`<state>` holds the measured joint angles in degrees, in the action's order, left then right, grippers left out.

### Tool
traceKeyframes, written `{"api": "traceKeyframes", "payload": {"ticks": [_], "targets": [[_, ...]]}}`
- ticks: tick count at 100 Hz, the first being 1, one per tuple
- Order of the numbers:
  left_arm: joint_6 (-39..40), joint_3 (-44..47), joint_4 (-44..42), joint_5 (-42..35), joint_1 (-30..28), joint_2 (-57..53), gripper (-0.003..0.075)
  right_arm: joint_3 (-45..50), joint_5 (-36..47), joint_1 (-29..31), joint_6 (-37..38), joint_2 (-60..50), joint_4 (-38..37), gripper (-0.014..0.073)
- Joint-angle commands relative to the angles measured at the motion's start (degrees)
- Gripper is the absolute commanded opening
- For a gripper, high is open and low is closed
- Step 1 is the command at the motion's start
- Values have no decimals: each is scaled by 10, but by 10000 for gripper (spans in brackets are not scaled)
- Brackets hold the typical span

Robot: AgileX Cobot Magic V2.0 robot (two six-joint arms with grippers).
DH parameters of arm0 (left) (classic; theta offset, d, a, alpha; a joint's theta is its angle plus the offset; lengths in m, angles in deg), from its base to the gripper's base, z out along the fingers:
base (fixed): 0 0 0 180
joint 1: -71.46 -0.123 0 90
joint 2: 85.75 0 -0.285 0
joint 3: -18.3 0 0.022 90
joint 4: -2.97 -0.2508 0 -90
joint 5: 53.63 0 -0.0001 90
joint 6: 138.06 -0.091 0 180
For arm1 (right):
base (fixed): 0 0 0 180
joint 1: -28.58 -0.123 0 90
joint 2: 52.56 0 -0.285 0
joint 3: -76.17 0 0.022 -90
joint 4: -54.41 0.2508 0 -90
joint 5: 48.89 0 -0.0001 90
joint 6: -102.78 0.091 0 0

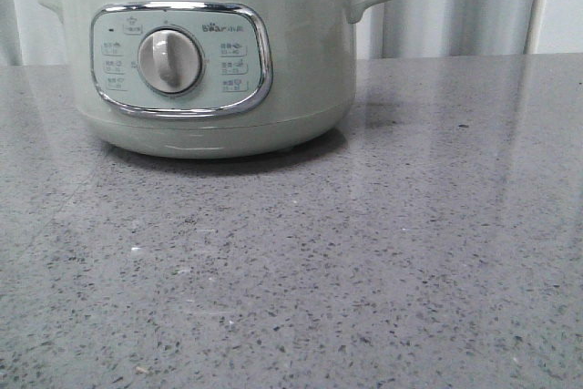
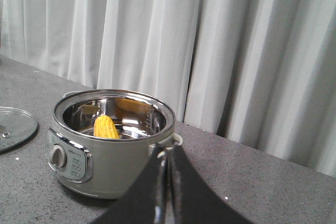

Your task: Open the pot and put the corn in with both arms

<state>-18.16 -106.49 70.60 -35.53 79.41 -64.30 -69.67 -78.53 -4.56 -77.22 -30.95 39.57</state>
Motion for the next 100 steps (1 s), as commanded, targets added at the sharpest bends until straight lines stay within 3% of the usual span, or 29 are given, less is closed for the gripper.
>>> {"api": "traceKeyframes", "payload": {"ticks": [1, 29, 46, 59, 70, 76, 87, 100], "targets": [[0, -16, 18, -18, 3, 10, -20, -11, 40, 2, -6, 7, -11, -62], [0, 30, 14, -21, 3, 4, -20, -11, 40, 2, -6, 7, -11, -62], [8, 125, -96, -131, 1, -45, -20, -11, 40, 2, -6, 7, -11, -66], [123, 196, -197, -198, 1, -99, -20, -11, 40, 2, -6, 7, -11, -66], [135, 212, -233, -216, 1, -131, -20, -11, 40, 2, -6, 7, -11, -66], [157, 212, -310, -215, 1, -138, -20, -11, 40, 2, -6, 7, -11, -66], [325, 213, -491, -215, -2, -138, -20, -11, 40, 2, -6, 7, -11, -66], [414, 225, -546, -198, -12, -138, -20, -11, 40, 2, -6, 7, -11, -66]]}}
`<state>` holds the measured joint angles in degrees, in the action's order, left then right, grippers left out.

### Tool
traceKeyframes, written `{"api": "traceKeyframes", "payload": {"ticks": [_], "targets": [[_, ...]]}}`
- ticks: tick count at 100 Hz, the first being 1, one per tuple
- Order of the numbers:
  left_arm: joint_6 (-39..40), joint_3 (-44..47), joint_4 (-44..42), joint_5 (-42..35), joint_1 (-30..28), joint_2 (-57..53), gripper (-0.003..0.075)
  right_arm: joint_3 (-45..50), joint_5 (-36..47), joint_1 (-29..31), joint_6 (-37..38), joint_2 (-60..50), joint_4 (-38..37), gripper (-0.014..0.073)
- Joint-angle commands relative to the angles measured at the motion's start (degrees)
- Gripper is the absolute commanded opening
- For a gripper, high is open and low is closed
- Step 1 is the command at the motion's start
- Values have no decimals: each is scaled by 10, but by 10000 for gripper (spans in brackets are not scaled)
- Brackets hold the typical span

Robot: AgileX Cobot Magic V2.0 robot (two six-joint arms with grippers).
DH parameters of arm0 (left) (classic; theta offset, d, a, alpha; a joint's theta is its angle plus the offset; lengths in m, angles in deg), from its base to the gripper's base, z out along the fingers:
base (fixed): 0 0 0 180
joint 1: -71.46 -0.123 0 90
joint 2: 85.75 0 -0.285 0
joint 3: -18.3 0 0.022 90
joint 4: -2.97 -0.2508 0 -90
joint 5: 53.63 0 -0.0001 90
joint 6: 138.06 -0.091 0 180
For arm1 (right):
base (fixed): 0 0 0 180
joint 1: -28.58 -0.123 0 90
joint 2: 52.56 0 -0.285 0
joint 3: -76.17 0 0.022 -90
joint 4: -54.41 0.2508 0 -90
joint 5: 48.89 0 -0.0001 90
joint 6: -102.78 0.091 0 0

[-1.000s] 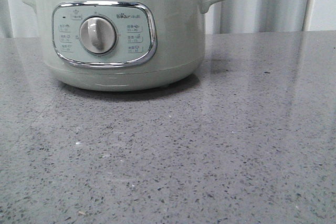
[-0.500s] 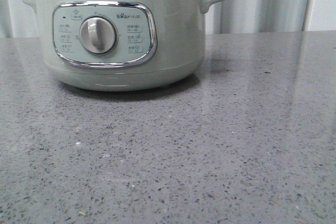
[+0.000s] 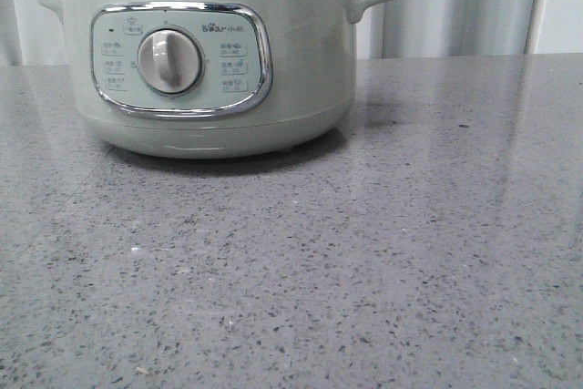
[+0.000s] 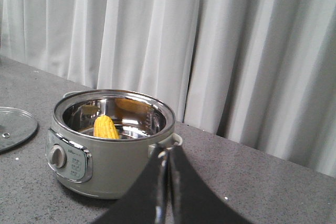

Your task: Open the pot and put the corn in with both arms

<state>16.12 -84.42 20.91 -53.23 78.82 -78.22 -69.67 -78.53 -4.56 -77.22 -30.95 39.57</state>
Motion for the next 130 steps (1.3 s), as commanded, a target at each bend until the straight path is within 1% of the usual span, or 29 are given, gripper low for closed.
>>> {"api": "traceKeyframes", "payload": {"ticks": [1, 20, 41, 130], "targets": [[72, 5, -51, -16, -8, 1, -20, -11, 40, 2, -6, 7, -11, -66], [75, 5, -62, 50, -28, -7, -20, -11, 40, 2, -6, 7, -11, -66], [75, 5, -67, 166, -34, -19, -20, -11, 40, 2, -6, 7, -11, -66], [75, 5, -67, 164, -34, -19, -20, -11, 39, 2, -6, 7, -11, -66]]}}
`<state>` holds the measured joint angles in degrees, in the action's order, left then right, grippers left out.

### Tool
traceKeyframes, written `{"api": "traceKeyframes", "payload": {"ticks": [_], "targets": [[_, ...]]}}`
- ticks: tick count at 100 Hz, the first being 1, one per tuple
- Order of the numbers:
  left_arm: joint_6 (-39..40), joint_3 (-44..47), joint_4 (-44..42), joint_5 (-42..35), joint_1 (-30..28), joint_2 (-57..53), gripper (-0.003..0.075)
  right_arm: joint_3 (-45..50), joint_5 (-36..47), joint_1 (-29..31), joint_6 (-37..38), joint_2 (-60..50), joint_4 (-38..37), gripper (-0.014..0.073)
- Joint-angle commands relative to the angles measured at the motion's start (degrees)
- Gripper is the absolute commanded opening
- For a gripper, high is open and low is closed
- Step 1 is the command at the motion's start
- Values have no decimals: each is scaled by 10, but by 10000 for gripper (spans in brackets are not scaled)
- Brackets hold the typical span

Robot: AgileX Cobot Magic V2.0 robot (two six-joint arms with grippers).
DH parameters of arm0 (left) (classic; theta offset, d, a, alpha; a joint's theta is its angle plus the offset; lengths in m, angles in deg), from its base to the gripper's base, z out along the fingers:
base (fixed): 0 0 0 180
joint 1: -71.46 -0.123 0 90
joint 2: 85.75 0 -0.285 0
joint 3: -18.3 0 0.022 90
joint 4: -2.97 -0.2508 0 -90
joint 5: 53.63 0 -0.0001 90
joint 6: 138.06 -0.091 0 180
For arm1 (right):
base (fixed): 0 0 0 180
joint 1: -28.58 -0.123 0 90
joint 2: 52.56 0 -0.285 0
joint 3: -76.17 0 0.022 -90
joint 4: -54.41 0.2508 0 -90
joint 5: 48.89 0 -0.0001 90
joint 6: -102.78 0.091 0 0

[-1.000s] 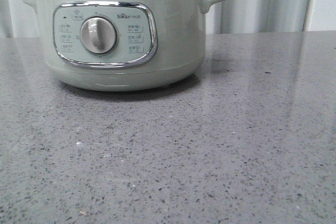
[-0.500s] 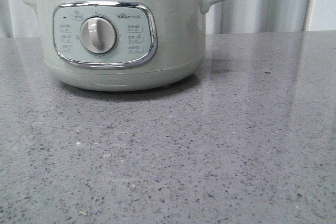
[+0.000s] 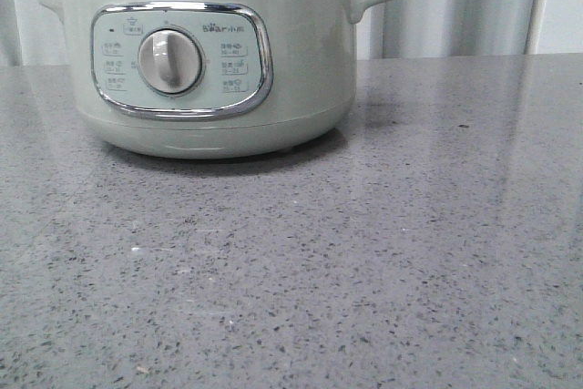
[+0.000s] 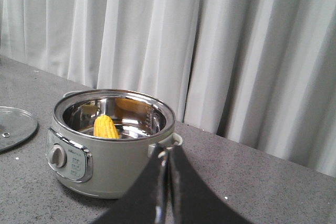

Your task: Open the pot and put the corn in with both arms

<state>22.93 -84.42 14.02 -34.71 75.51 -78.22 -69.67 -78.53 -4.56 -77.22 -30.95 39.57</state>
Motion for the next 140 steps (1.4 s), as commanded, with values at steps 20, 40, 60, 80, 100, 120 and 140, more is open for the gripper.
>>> {"api": "traceKeyframes", "payload": {"ticks": [20, 40, 60, 80, 100, 120, 140], "targets": [[7, 5, 2, -21, -1, -19, -20, 41, 52, 37, -6, 7, -5, -66], [7, 5, 2, -21, -1, -19, -20, 170, 136, 152, -6, 7, 22, -66], [7, 5, 2, -21, -1, -19, -20, 295, 153, 266, -6, -28, 86, -66], [7, 5, 2, -21, -1, -19, -20, 399, 156, 294, -6, -129, 116, -66], [7, 5, 2, -21, -1, -19, -20, 448, 127, 296, -6, -154, 131, -66], [7, 5, 2, -21, -1, -19, -20, 448, 124, 296, -6, -155, 131, -66], [7, 5, 2, -21, -1, -19, -20, 448, 124, 296, -6, -155, 131, -66]]}}
